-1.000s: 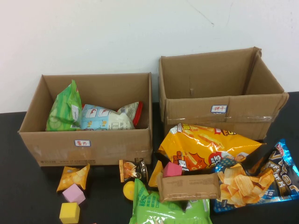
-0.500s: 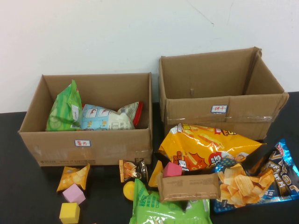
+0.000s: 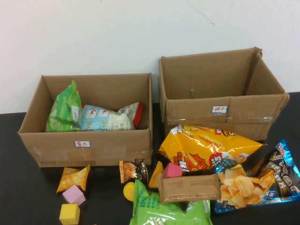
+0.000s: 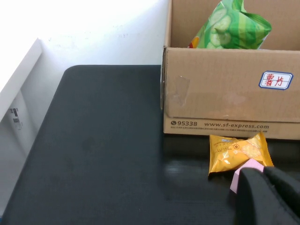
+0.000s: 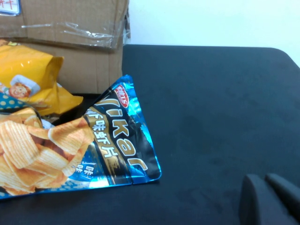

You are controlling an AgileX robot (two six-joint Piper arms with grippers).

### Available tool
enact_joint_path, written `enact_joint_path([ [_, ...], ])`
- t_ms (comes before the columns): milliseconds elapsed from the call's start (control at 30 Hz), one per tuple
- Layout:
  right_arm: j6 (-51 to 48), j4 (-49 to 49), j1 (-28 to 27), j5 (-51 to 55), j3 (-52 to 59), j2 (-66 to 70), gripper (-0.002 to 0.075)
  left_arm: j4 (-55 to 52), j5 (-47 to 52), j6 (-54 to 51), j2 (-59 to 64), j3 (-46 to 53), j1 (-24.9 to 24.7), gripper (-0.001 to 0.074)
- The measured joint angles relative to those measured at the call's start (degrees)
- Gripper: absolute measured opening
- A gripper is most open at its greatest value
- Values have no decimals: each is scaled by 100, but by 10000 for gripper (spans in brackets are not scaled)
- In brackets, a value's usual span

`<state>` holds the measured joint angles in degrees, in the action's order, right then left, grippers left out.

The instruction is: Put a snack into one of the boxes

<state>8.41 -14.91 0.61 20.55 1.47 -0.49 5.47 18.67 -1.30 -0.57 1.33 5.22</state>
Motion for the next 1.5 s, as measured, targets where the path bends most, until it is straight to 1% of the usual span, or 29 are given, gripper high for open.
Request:
enact_joint_path([
  [300, 0, 0, 0, 0, 0, 0, -1, 9, 0, 0, 0, 0, 0, -3],
  [400, 135, 97, 0, -31, 0, 0, -1, 9, 0, 0, 0, 0, 0, -3],
  [467, 388, 432, 0, -137, 0, 0, -1, 9, 0, 0, 0, 0, 0, -3],
  [500, 570, 749, 0, -198, 12, 0, -1, 9, 0, 0, 0, 0, 0, -3],
  [567, 1019, 1559, 0, -363, 12, 0, -1, 13, 0, 0, 0, 0, 0, -3],
  [600, 1272, 2213, 0, -435, 12, 0, -1, 13, 0, 0, 0, 0, 0, -3],
  [700, 1617, 3389, 0, -487, 12, 0, -1, 13, 0, 0, 0, 0, 0, -3],
  [800, 1665, 3758, 0, -536, 12, 0, -1, 25, 11, 0, 0, 0, 0, -3],
  [933, 1549, 3794, 0, -561, 12, 0, -1, 27, 11, 0, 0, -10, 0, -3],
  [1067, 780, 3816, 0, -635, -39, 0, -1, 27, 23, 0, 0, -10, 0, -3],
  [1133, 27, 3816, 0, -481, -349, 0, -1, 27, 32, 0, 0, -10, 0, -3],
  [1200, -957, 3816, 0, -203, -846, 44, -1, 27, 36, 0, 0, -10, 0, -3],
  [1300, -2570, 3816, 0, 581, -1802, 504, -1, 36, 36, 0, 0, -10, 0, -3],
  [1400, -4093, 3731, 0, 1521, -2762, 1370, -1, 36, 45, 0, 0, -10, 0, -3],
  [1500, -5117, 3410, 0, 2319, -3464, 2292, -1, 36, 45, 0, 0, -10, 0, -3],
])
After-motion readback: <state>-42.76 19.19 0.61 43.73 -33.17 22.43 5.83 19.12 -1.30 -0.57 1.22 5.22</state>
